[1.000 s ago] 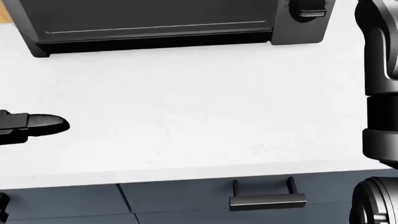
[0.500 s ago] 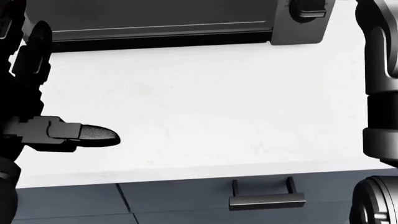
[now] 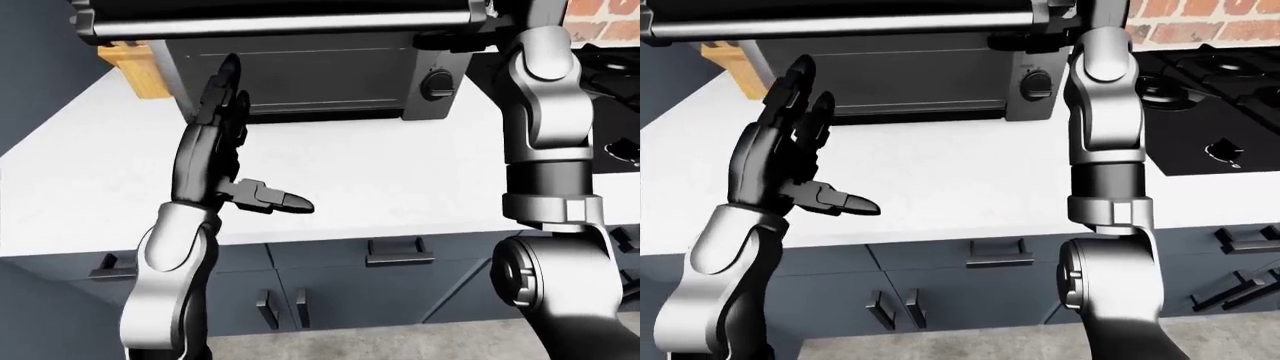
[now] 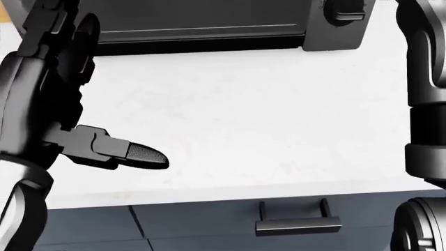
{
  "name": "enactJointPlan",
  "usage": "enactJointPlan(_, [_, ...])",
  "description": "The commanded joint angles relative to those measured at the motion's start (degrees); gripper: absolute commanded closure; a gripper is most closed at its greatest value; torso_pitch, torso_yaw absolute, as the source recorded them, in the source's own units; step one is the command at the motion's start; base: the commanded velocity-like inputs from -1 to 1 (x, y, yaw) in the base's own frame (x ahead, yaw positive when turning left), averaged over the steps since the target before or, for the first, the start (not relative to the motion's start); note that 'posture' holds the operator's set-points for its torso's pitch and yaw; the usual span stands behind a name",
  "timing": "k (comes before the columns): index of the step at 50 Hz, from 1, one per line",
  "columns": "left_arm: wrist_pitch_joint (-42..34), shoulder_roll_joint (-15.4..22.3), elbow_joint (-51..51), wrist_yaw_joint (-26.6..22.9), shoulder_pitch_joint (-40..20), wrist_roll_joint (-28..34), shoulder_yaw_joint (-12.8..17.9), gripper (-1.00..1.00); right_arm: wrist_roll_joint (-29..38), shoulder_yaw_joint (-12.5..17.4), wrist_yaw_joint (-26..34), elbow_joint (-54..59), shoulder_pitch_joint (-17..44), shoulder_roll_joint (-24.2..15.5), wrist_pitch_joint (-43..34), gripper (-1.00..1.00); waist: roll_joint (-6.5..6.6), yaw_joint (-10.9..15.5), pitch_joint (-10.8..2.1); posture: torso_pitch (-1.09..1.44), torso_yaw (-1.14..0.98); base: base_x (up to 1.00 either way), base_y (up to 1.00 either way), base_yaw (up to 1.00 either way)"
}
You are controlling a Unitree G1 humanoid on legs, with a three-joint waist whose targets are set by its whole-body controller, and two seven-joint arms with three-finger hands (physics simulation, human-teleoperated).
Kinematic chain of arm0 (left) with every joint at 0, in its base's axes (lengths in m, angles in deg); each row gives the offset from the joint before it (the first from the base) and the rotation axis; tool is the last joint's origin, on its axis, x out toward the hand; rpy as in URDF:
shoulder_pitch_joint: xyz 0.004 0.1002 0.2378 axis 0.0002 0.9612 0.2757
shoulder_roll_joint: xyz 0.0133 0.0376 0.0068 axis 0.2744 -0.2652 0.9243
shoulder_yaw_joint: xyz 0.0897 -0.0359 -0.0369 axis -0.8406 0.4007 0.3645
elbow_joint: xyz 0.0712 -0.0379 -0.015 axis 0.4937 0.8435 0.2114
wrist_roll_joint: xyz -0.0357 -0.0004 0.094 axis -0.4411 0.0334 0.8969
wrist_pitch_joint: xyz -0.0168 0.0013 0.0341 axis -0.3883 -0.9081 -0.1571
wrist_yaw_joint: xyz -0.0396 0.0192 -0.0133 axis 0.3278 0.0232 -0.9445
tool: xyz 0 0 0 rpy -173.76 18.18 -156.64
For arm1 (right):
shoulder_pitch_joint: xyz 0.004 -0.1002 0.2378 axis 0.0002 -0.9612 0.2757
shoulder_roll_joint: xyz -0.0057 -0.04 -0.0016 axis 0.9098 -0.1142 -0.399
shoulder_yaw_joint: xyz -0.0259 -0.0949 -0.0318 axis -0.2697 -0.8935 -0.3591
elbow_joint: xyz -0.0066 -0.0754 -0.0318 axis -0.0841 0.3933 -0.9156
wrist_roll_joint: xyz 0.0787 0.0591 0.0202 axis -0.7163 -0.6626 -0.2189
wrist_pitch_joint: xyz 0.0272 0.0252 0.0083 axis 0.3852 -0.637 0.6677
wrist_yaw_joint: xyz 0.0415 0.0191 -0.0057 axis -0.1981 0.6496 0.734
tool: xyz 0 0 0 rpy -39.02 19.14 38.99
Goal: Close the toaster oven door.
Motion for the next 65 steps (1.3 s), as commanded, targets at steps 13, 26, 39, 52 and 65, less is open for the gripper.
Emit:
enactJointPlan(13, [0.3,0.3,1.2,-1.4,-6.1,1.9,-0.4,-1.00,-0.6,-0.6,0.1,-2.8,2.9,0.0,2.8,-1.00,-0.90,0.6,-1.81,0.00,0.00,0.00,0.00,0.00])
enactJointPlan(26, [-1.1,0.6,3.9,-1.2,-10.9,2.4,0.4,-1.00,-0.6,-0.6,0.1,-2.8,2.7,0.0,3.0,-1.00,-1.16,0.7,-1.73,0.00,0.00,0.00,0.00,0.00])
enactJointPlan(39, [-1.6,2.6,7.5,0.4,-16.3,0.6,1.7,-1.00,-0.5,-0.6,-0.4,-3.2,2.5,0.1,2.7,-1.00,-1.28,0.8,-1.60,0.00,0.00,0.00,0.00,0.00])
enactJointPlan(52, [-1.3,3.9,9.6,1.1,-18.6,-0.1,1.6,-1.00,3.1,-0.1,-5.3,0.5,2.9,-1.3,2.9,-1.00,-1.29,0.9,-1.70,0.00,0.00,0.00,0.00,0.00])
enactJointPlan(65, [0.0,4.0,11.5,0.6,-19.4,0.9,1.4,-1.00,3.1,0.3,-10.2,3.3,3.6,-1.7,2.3,-1.00,-1.43,1.1,-1.82,0.00,0.00,0.00,0.00,0.00])
